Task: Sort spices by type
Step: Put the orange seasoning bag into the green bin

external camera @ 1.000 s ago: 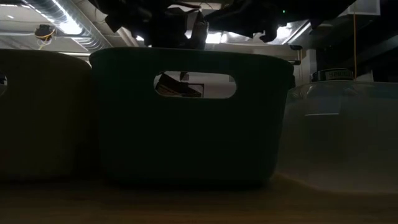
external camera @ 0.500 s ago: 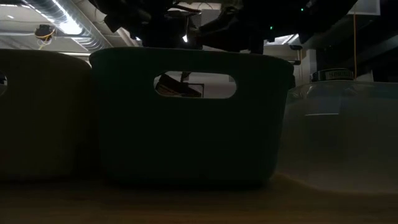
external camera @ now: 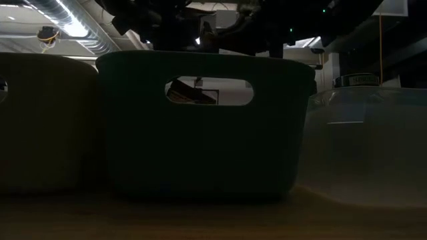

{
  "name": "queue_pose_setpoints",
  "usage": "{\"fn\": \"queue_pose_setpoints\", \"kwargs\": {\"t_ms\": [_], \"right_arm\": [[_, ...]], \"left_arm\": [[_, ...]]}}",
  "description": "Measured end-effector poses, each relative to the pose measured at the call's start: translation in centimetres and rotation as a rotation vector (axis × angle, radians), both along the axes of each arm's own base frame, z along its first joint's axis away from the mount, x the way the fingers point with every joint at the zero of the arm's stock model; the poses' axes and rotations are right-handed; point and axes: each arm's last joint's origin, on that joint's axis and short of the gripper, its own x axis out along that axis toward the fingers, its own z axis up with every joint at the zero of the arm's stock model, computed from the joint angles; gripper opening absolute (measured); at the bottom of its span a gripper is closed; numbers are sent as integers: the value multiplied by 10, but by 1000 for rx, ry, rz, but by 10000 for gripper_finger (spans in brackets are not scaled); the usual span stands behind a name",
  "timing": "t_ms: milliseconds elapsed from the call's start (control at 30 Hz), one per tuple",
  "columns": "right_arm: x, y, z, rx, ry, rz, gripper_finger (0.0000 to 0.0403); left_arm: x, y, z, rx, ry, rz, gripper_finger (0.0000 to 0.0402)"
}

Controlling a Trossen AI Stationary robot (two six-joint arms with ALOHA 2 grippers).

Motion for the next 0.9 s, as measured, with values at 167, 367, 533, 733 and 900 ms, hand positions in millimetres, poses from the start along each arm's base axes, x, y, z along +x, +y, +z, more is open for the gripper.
{"fn": "queue_pose_setpoints", "kwargs": {"t_ms": [167, 367, 533, 733, 900], "right_arm": [[-1, -2, 1, -8, 0, -84, 60], [-5, -6, 5, 57, 8, -209, 56], [-8, -8, 6, 69, 5, -325, 58], [-9, -11, 7, 51, -6, -423, 54], [-10, -15, 8, 29, -23, -538, 56]], "left_arm": [[1, 0, 0, 68, -3, 28, 61], [1, 3, 1, 297, -8, 98, 138], [0, 10, 2, 412, -21, 69, 176], [-7, 20, 6, 434, -6, 86, 182], [-23, 29, 12, 447, 48, 98, 182]]}}
